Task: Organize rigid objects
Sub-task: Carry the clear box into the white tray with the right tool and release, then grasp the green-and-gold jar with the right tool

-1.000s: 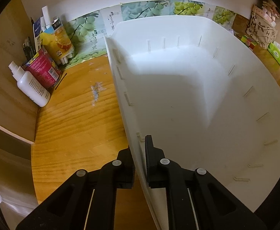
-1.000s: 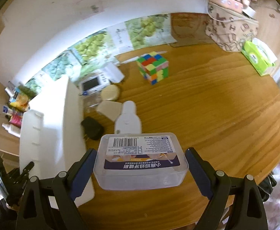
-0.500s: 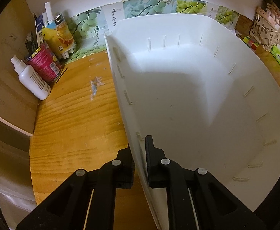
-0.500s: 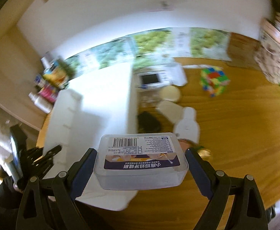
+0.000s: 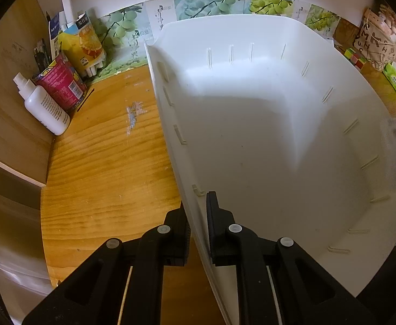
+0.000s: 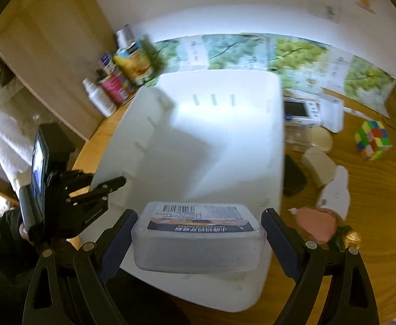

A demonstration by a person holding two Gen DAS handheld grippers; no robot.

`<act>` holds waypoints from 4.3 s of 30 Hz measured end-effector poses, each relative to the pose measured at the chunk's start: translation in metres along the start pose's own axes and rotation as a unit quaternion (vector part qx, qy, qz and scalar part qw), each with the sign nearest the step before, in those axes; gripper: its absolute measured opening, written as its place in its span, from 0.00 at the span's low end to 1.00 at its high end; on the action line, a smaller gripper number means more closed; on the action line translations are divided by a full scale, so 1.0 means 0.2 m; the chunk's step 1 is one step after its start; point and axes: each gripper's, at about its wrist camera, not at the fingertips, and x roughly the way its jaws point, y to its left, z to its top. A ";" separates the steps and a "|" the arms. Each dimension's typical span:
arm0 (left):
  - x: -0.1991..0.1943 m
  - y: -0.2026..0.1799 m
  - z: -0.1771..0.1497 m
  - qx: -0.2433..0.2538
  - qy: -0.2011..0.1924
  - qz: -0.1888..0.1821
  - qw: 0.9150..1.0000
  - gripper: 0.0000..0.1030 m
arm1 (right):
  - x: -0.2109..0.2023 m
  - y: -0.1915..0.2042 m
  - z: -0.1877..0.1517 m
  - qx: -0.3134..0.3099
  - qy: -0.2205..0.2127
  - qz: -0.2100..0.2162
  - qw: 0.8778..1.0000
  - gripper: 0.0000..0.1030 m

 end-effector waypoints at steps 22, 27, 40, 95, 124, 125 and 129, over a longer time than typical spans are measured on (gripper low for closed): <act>0.02 -0.01 -0.04 -0.021 0.046 -0.013 0.999 0.16 | 0.22 0.23 -0.02 -0.054 0.054 0.031 0.997 0.90; 0.02 0.00 -0.07 -0.041 0.067 -0.023 0.997 0.16 | 0.19 0.23 -0.02 -0.048 0.050 0.025 0.997 0.91; -0.02 -0.05 -0.13 -0.085 0.072 0.004 0.994 0.16 | 0.02 0.11 -0.06 -0.051 -0.030 0.002 0.998 0.91; -0.03 -0.09 -0.16 -0.248 0.083 0.105 0.959 0.18 | 0.10 -0.89 -0.42 -0.057 -0.085 -0.094 0.990 0.78; -0.03 -0.11 -0.16 -0.237 0.081 0.108 0.962 0.18 | 0.18 -0.90 -0.43 -0.066 -0.043 -0.074 0.994 0.45; -0.03 -0.11 -0.16 -0.237 0.080 0.108 0.962 0.18 | 0.18 -0.90 -0.44 -0.065 -0.043 -0.072 0.994 0.45; -0.03 -0.12 -0.16 -0.232 0.080 0.109 0.963 0.18 | 0.15 -0.89 -0.44 -0.057 -0.049 -0.066 0.995 0.44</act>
